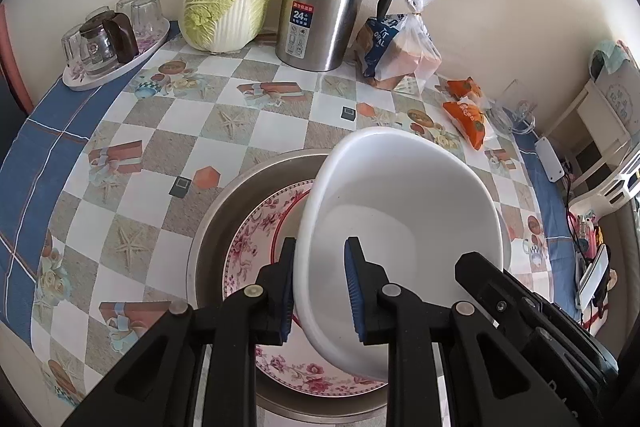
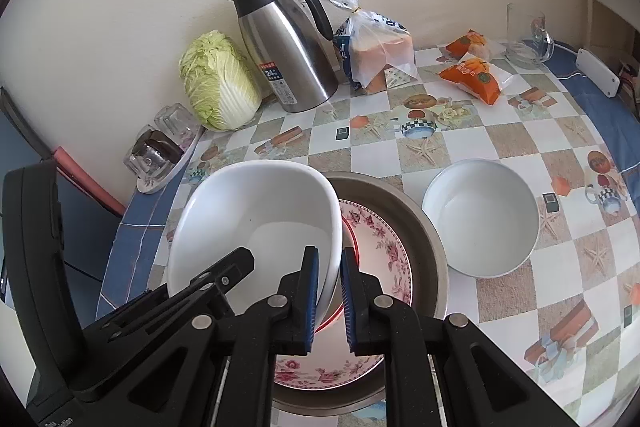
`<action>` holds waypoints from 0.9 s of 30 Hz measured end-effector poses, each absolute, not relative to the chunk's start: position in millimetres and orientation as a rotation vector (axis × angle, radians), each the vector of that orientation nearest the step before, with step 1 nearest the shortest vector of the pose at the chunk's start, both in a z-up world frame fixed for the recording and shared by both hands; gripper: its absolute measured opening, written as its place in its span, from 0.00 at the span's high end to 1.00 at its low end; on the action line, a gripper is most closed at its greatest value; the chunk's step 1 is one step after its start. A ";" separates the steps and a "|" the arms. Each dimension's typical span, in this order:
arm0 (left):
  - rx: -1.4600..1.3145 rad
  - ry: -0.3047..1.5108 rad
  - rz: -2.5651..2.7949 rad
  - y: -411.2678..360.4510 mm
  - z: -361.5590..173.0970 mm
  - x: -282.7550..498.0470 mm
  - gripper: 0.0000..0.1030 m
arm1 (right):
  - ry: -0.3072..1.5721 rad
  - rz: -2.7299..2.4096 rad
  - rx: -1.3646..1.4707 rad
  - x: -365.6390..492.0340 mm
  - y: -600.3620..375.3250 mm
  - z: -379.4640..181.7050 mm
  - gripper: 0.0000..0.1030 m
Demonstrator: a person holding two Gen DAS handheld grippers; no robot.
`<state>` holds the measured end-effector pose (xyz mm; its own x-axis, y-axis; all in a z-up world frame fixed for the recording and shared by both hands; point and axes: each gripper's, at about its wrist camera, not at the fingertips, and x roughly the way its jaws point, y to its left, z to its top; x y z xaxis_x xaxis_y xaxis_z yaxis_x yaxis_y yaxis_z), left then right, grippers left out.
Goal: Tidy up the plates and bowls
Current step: 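Lower the white square bowl with both grippers into the strawberry bowl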
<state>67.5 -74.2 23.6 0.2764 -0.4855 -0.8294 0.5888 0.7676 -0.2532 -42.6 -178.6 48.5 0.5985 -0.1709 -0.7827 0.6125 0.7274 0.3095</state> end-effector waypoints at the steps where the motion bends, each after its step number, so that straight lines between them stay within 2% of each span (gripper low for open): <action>1: 0.112 1.071 -0.725 -74.5 23.5 67.4 0.77 | 0.809 -0.489 0.606 -42.7 -178.8 48.6 0.87; 27: 0.119 1.077 -0.723 -77.4 19.6 70.0 0.77 | 0.862 -0.498 0.664 -39.8 -188.8 25.6 0.86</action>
